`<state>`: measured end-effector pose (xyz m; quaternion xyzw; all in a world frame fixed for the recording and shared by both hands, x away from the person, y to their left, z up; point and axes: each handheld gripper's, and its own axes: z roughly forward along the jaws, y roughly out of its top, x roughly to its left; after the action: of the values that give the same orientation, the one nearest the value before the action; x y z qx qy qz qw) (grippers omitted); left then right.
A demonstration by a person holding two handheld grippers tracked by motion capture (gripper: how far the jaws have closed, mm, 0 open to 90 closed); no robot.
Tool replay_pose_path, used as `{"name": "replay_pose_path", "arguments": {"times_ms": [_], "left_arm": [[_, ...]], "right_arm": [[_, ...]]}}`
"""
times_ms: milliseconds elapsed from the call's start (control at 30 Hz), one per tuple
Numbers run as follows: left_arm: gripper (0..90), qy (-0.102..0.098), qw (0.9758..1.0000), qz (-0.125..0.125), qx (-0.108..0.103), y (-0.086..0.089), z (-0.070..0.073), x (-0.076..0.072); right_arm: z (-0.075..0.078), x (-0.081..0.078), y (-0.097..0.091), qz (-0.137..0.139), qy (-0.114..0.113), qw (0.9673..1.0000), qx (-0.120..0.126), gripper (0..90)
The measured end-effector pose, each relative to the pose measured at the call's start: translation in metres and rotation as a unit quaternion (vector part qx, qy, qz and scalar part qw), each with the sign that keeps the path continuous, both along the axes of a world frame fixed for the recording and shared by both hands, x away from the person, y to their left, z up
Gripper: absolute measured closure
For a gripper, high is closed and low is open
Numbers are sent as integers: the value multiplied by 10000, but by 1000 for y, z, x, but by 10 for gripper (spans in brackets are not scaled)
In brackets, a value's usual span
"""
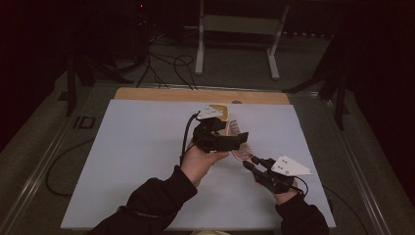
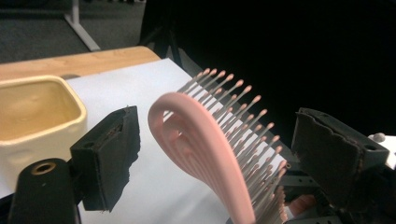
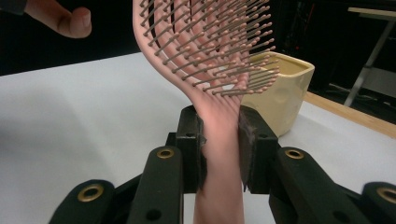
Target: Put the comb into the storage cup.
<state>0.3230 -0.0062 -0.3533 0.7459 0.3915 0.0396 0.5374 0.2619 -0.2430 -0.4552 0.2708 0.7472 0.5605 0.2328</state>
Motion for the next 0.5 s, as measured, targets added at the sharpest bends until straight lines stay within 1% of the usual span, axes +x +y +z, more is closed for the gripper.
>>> {"name": "replay_pose_path", "arguments": {"times_ms": [133,200,233,300,333,467,500], "left_arm": [[264,92,10000,-25,-18,-1,-3,3],[308,165,9998,-12,-105,0,-5,5],[321,205,9997,-31,-136,1,-5,6],[333,212,9997,-35,-127,2,-5,7],[352,226,9996,-17,-149,2,-6,8],[375,278,9994,-27,-192,4,-7,10],[402,278,9994,-27,-192,4,-7,10]], "right_arm": [[0,0,0,-27,3,10000,-6,727],[0,0,0,-37,18,10000,21,727],[0,0,-1,-52,9,10000,16,727],[0,1,-1,-68,7,10000,13,726],[0,0,0,-109,1,9999,-27,726],[0,0,0,-150,-6,9999,-47,724],[0,0,0,-150,-6,9999,-47,724]]}}
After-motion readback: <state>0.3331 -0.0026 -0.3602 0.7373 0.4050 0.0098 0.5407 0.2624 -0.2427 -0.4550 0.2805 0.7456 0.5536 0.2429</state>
